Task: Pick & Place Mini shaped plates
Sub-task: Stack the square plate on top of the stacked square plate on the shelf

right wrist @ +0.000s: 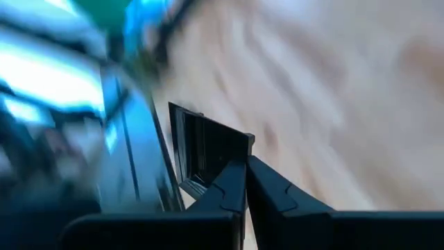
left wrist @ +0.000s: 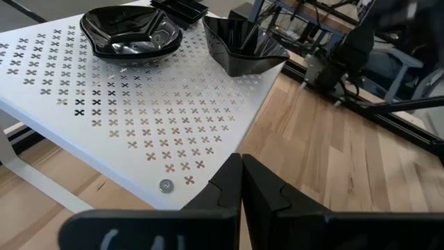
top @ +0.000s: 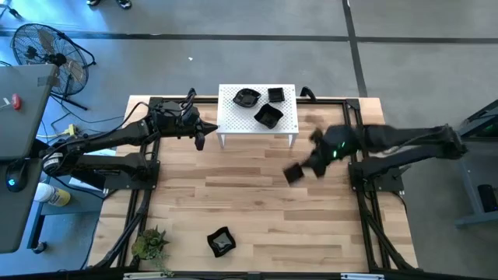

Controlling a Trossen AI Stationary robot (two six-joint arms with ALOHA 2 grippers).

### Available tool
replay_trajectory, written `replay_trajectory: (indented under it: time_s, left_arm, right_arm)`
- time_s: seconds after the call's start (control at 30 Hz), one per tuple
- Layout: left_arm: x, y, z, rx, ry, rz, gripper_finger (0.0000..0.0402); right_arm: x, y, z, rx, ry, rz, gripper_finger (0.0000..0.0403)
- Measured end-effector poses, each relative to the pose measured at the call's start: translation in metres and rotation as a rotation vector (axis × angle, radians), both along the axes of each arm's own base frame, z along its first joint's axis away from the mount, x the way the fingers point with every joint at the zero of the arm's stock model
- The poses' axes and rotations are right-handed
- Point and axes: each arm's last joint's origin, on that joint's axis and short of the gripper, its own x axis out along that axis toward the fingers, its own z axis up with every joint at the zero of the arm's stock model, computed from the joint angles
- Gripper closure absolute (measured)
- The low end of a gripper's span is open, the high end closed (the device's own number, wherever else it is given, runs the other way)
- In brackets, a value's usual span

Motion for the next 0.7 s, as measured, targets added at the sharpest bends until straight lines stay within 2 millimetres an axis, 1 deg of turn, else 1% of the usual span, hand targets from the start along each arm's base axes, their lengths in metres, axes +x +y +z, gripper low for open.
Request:
replay_trajectory:
  time_s: [0.1, 0.17, 0.23, 0.3, 0.4, 0.53, 0.63, 0.7]
  left_arm:
    - [0.000, 0.000, 0.000, 0.001, 0.000, 0.000, 0.0401]
    - [0.000, 0.000, 0.000, 0.003, 0.001, -0.001, 0.0401]
    - [0.000, 0.000, 0.000, 0.003, 0.001, -0.001, 0.0401]
    - [0.000, 0.000, 0.000, 0.003, 0.000, -0.002, 0.0401]
    - [0.000, 0.000, 0.000, -0.003, -0.002, -0.021, 0.0401]
    - [0.000, -0.001, 0.000, -0.008, -0.005, -0.036, 0.0401]
    - [0.000, -0.001, 0.000, -0.009, -0.006, -0.045, 0.0401]
    - [0.000, -0.001, 0.000, -0.004, -0.004, -0.047, 0.0401]
  right_arm:
    - [0.002, -0.025, 0.041, -0.030, -0.115, -0.167, 0.0401]
    - [0.003, -0.045, 0.062, -0.052, -0.164, -0.264, 0.0401]
    - [0.006, -0.067, 0.078, -0.059, -0.189, -0.333, 0.0401]
    - [0.011, -0.093, 0.085, -0.054, -0.195, -0.360, 0.0402]
    - [0.023, -0.138, 0.084, -0.018, -0.171, -0.383, 0.0402]
    - [0.034, -0.199, 0.068, 0.065, -0.138, -0.357, 0.0402]
    - [0.034, -0.240, 0.054, 0.125, -0.121, -0.343, 0.0402]
    - [0.030, -0.265, 0.042, 0.154, -0.089, -0.353, 0.0402]
